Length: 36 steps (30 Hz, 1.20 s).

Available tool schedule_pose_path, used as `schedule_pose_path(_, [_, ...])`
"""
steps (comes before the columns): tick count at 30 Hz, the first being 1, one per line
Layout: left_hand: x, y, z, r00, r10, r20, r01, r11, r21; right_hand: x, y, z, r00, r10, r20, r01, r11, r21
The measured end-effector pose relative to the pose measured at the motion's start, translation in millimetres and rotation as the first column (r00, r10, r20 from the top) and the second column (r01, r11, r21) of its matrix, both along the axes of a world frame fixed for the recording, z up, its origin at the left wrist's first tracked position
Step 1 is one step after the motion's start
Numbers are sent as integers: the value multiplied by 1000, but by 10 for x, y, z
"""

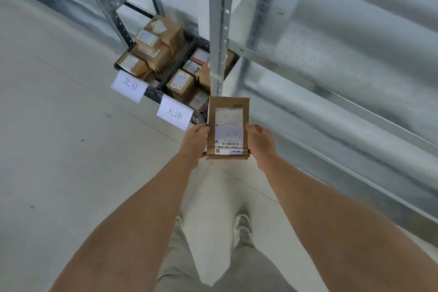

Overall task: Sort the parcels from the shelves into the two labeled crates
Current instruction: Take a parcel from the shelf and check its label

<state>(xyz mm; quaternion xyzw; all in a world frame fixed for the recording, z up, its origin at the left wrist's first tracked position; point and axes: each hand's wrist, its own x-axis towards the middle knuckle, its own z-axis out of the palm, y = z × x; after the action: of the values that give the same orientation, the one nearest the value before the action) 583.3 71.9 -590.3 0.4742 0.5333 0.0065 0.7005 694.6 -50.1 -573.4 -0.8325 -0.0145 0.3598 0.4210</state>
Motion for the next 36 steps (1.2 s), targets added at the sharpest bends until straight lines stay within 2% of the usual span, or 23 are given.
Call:
schedule_pose_path(7, [-334, 1609, -18, 997, -81, 11, 81, 996, 27, -362, 1532, -60, 998, -66, 6, 66, 997, 27])
schedule_pose_path(14, [-479, 2979, -21, 990, -135, -39, 137, 988, 69, -637, 2836, -118, 991, -129, -37, 130, 991, 39])
schedule_pose_path(26, [312, 4900, -361, 952, -291, -98, 294, 956, 9, -2, 4675, -491, 975, -217, -49, 216, 976, -23])
schedule_pose_path(36, [620, 6065, -670, 920, -370, -125, 365, 929, -61, 212, 5743, -784, 963, -259, -80, 251, 963, -94])
